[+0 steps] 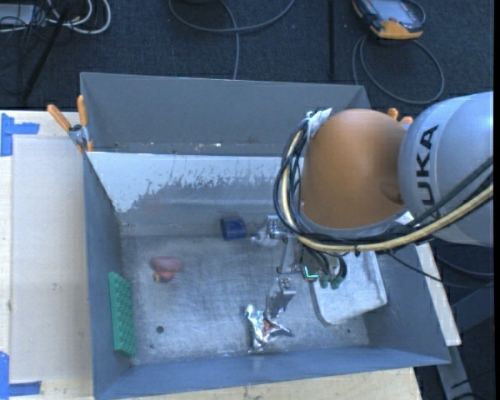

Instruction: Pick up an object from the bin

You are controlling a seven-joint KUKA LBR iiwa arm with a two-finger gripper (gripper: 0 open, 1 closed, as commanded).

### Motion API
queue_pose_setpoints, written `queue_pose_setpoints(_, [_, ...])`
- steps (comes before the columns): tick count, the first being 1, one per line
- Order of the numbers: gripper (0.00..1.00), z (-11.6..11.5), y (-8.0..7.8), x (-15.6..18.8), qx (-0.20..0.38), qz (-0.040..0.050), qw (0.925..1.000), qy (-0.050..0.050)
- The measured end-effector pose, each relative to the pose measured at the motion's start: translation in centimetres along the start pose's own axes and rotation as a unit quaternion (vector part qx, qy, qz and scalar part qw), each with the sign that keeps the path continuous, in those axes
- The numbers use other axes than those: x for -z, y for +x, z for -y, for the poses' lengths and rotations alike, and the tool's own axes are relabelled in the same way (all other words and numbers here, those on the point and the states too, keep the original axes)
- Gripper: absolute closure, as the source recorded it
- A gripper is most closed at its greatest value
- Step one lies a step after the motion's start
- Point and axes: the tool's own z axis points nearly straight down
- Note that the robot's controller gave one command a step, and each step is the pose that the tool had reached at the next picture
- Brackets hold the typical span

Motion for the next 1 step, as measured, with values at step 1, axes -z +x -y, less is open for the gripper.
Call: queue_pose_setpoints(1, [0.0,-1.44,-2.78,11.32,0.032,0.0102,0.9994,-0.001])
